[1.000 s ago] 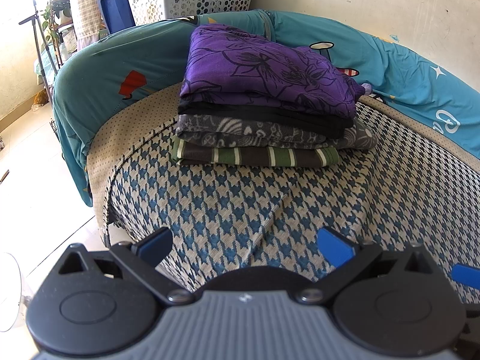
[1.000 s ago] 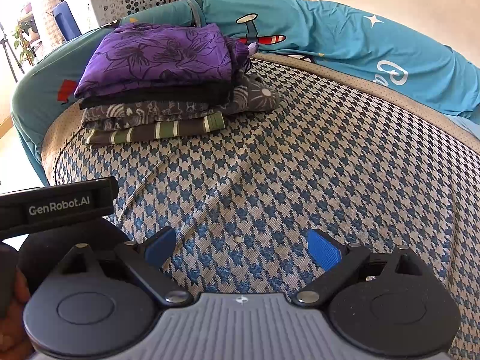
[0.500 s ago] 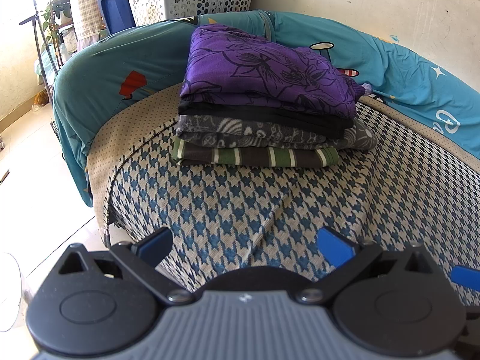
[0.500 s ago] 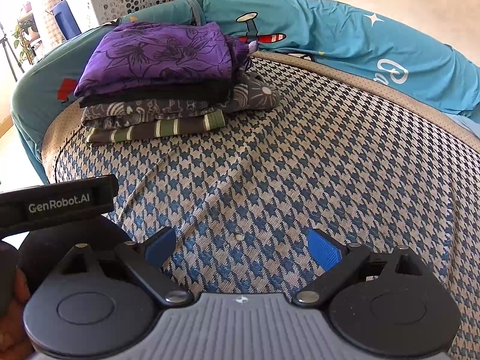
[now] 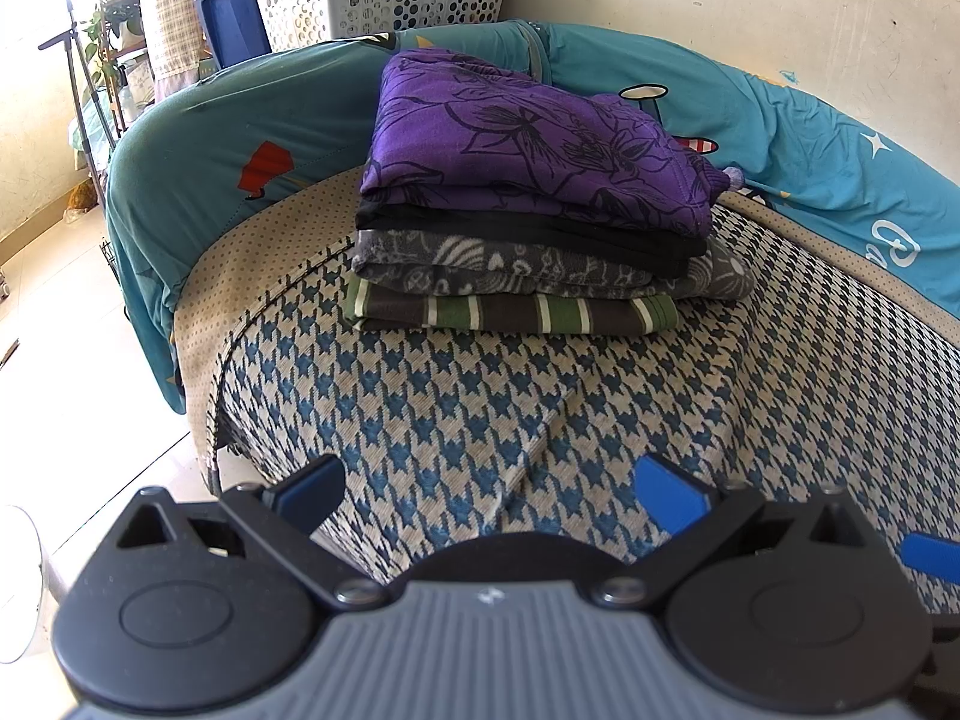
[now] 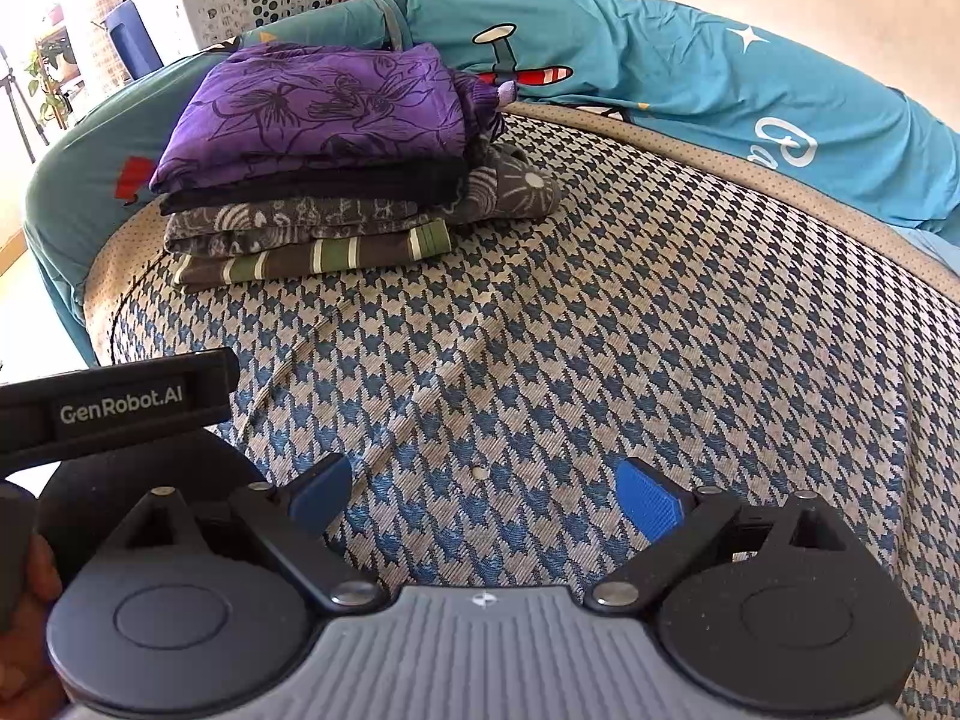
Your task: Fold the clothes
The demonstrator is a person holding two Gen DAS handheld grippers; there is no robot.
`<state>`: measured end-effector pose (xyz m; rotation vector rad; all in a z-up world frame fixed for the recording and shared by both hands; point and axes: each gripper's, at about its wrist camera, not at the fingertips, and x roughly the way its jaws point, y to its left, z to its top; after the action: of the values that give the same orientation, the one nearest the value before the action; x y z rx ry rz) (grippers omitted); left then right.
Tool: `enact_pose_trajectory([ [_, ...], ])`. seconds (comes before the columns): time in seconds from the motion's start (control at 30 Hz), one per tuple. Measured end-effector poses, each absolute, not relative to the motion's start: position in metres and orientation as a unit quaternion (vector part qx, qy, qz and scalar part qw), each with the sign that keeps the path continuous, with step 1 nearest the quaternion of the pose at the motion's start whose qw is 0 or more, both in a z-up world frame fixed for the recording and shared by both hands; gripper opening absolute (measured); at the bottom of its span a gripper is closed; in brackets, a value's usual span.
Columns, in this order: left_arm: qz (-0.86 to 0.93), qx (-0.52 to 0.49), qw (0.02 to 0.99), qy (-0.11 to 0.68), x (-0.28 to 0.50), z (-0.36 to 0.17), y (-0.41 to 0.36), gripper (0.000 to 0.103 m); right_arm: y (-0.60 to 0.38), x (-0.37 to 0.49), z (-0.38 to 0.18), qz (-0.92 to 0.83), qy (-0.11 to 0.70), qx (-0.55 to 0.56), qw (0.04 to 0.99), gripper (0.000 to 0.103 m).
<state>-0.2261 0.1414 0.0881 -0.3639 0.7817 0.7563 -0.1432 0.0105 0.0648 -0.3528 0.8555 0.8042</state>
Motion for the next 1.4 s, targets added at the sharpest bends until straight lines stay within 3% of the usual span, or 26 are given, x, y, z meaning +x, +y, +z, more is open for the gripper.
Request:
enact_pose_trajectory([
  [1.4,0.355,-0.174,0.841,0.370,-0.2245,0.0881,0.1398,0.103,0.0120,-0.1430,0.0648,0.379,0.406,-0.171,0.814,0.095],
])
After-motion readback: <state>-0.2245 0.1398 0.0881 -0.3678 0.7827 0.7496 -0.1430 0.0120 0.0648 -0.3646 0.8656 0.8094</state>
